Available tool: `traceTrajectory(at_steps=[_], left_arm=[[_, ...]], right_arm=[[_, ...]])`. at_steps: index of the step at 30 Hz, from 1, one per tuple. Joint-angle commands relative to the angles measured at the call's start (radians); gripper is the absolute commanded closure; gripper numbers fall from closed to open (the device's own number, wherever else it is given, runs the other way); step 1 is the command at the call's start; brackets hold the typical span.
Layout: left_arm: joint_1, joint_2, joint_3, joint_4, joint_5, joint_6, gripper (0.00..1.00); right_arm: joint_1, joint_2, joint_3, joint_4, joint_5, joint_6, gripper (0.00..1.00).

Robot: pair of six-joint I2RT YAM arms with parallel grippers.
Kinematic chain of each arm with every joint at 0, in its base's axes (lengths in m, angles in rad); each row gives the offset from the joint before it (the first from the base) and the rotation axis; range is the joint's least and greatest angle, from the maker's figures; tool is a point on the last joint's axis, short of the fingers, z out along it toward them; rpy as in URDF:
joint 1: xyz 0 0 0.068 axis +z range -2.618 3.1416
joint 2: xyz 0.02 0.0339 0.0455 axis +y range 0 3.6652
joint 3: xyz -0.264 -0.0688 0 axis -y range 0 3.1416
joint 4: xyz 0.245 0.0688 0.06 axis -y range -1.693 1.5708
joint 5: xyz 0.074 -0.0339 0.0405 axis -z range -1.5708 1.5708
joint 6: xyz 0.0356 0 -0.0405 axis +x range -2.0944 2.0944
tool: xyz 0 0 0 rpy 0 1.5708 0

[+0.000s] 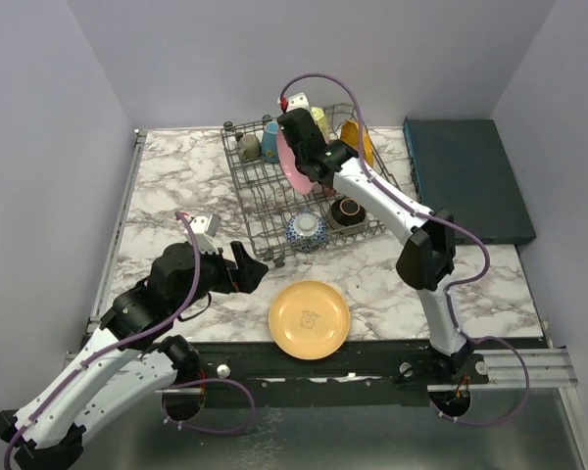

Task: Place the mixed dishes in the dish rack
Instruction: Insert the plate into the dish rack.

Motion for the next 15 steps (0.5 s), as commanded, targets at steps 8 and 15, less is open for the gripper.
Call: traceTrajectory(at_steps=[8,15], left_arm=[[0.007,0.000,0.001,0.010,-0.022,0.015,0.01],[0.006,0.000,0.001,0.010,-0.024,0.014,0.01]], right_arm=[[0.004,0.055,0.050,0.053,0.055,-0.042,1.00],[0.003,0.072,0.051,0.068,0.073,-0.060,1.00]])
